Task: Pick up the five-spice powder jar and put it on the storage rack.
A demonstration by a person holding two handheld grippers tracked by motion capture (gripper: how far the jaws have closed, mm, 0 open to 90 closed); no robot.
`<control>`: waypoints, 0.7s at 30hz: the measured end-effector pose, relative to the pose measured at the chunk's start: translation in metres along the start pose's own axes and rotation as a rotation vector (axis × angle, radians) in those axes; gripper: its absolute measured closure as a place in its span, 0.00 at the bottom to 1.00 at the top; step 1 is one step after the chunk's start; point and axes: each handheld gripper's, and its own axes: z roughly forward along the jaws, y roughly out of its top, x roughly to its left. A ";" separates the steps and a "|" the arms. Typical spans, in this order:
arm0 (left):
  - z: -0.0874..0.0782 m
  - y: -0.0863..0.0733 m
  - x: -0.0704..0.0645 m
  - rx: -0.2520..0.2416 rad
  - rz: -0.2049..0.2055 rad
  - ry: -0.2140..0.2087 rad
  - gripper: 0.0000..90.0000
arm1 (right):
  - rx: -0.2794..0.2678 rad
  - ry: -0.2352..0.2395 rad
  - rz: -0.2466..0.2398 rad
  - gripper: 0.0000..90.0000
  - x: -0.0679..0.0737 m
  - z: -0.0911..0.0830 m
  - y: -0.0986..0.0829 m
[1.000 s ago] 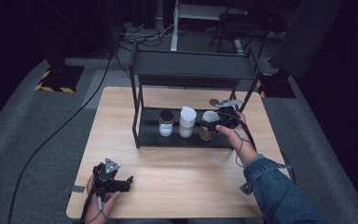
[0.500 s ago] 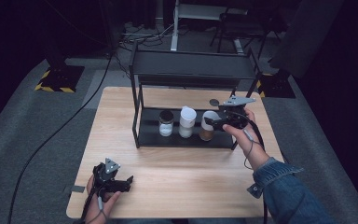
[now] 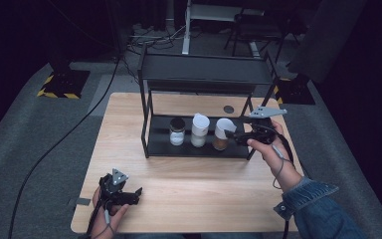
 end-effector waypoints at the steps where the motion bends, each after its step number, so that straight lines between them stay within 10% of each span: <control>1: 0.000 0.000 0.000 0.000 0.000 0.000 0.01 | -0.003 0.002 -0.005 0.17 0.002 -0.003 0.000; 21: 0.000 0.000 0.000 0.000 0.000 0.000 0.01 | -0.030 0.047 -0.034 0.15 0.032 -0.041 -0.019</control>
